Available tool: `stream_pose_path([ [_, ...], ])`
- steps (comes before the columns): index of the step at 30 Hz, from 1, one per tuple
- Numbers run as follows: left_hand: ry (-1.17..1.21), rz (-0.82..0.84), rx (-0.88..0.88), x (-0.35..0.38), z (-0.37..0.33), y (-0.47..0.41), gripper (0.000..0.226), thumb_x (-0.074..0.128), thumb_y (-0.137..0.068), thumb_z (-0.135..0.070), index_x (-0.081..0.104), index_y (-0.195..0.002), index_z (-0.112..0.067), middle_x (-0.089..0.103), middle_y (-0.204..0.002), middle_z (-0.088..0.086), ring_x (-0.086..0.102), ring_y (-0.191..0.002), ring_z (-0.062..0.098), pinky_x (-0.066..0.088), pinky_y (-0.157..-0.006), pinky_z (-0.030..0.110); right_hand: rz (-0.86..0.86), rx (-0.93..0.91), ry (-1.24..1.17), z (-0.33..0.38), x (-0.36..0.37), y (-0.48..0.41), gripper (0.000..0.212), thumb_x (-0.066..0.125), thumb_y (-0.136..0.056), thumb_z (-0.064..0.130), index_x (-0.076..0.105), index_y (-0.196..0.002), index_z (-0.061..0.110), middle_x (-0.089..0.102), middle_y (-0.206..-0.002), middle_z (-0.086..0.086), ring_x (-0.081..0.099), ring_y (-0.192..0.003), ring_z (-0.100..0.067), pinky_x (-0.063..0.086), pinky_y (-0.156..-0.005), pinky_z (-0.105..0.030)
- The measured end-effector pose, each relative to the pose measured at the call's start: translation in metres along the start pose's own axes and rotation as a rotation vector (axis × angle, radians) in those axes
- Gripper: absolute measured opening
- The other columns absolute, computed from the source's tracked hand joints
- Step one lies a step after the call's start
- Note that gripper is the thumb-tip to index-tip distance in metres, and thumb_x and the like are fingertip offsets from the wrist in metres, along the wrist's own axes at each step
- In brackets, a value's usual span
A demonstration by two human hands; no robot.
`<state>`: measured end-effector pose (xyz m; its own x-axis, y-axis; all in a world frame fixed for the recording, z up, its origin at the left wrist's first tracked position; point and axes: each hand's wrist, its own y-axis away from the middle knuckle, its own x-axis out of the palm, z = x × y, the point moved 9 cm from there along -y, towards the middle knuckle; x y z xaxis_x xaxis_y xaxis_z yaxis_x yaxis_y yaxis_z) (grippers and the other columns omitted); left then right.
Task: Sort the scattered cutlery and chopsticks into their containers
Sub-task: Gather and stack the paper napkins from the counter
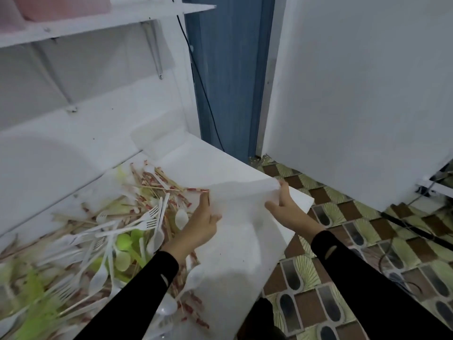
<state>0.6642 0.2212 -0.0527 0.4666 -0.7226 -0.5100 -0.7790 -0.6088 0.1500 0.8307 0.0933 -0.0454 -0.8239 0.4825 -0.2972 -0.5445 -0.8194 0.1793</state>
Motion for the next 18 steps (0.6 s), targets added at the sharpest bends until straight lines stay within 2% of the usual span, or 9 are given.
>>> stream_pose_path([
  [3,0.022,-0.277,0.123,-0.044,-0.019,-0.013,0.037,0.053,-0.094,0.004,0.039,-0.127,-0.005,0.054,-0.113,0.001,0.056,-0.105,0.019,0.038,-0.075,0.009,-0.034,-0.122,0.077,0.030,-0.005,-0.028,0.041,0.047,-0.100,0.010,0.032,-0.134,0.026,0.049,-0.127,-0.001,0.054,-0.115,-0.016,0.051,-0.096,-0.033],
  [5,0.066,-0.435,0.151,-0.077,-0.020,-0.024,0.035,0.056,-0.092,0.004,0.047,-0.123,-0.010,0.057,-0.111,-0.004,0.059,-0.104,0.018,0.047,-0.081,0.013,-0.013,-0.173,0.060,0.052,-0.003,-0.054,0.034,0.047,-0.102,0.014,0.043,-0.133,0.029,0.052,-0.130,-0.004,0.054,-0.118,-0.020,0.049,-0.102,-0.040],
  [7,0.135,-0.560,0.175,-0.107,-0.016,-0.034,0.041,0.057,-0.088,0.010,0.054,-0.115,-0.022,0.055,-0.122,-0.012,0.055,-0.118,0.011,0.050,-0.099,0.033,0.080,-0.052,-0.199,0.065,0.002,-0.080,0.033,0.045,-0.103,0.010,0.055,-0.129,0.029,0.061,-0.125,-0.007,0.063,-0.112,-0.030,0.053,-0.097,-0.042],
  [10,0.202,-0.710,0.174,-0.145,-0.017,-0.043,0.077,0.047,-0.077,0.027,0.063,-0.096,-0.046,0.034,-0.150,-0.008,0.034,-0.138,0.002,0.036,-0.110,0.028,0.198,0.164,-0.633,0.076,0.012,-0.122,0.034,0.041,-0.098,0.011,0.067,-0.120,0.012,0.068,-0.120,-0.014,0.069,-0.100,-0.033,0.058,-0.088,-0.038],
  [12,0.295,-0.717,0.086,-0.156,-0.007,-0.053,0.075,0.049,-0.080,0.024,0.069,-0.088,-0.048,0.025,-0.158,-0.007,0.032,-0.133,-0.010,0.040,-0.107,0.030,0.227,0.185,-0.636,0.083,0.022,-0.149,0.028,0.050,-0.097,0.015,0.067,-0.118,0.007,0.069,-0.120,-0.014,0.069,-0.101,-0.028,0.057,-0.091,-0.038],
  [13,0.358,-0.675,0.043,-0.157,-0.002,-0.059,0.069,0.052,-0.082,0.020,0.072,-0.089,-0.046,0.025,-0.159,-0.007,0.034,-0.132,-0.011,0.042,-0.107,0.035,0.237,0.180,-0.587,0.085,0.028,-0.161,0.026,0.057,-0.096,0.015,0.066,-0.118,0.007,0.069,-0.120,-0.014,0.069,-0.103,-0.028,0.056,-0.094,-0.039],
  [15,0.516,-0.640,0.013,-0.158,0.009,-0.069,0.056,0.056,-0.088,0.010,0.074,-0.104,-0.040,0.031,-0.157,-0.004,0.039,-0.137,0.005,0.039,-0.110,0.044,0.239,0.160,-0.519,0.086,0.040,-0.187,0.025,0.065,-0.091,0.009,0.064,-0.116,0.007,0.068,-0.121,-0.016,0.068,-0.104,-0.028,0.052,-0.099,-0.042],
  [16,0.641,-0.695,-0.001,-0.166,0.017,-0.072,0.048,0.054,-0.092,0.005,0.070,-0.116,-0.034,0.040,-0.152,0.000,0.047,-0.132,0.013,0.041,-0.109,0.044,0.260,0.166,-0.510,0.090,0.049,-0.203,0.026,0.065,-0.090,0.004,0.063,-0.116,0.009,0.067,-0.122,-0.016,0.068,-0.103,-0.027,0.052,-0.099,-0.041],
  [18,0.962,-0.791,-0.088,-0.172,0.033,-0.075,0.033,0.049,-0.100,-0.006,0.060,-0.130,-0.016,0.060,-0.126,0.008,0.066,-0.100,0.019,0.053,-0.088,0.034,0.286,0.155,-0.511,0.099,0.062,-0.228,0.034,0.063,-0.089,-0.002,0.060,-0.118,0.015,0.070,-0.116,-0.011,0.067,-0.101,-0.024,0.053,-0.094,-0.036],
])
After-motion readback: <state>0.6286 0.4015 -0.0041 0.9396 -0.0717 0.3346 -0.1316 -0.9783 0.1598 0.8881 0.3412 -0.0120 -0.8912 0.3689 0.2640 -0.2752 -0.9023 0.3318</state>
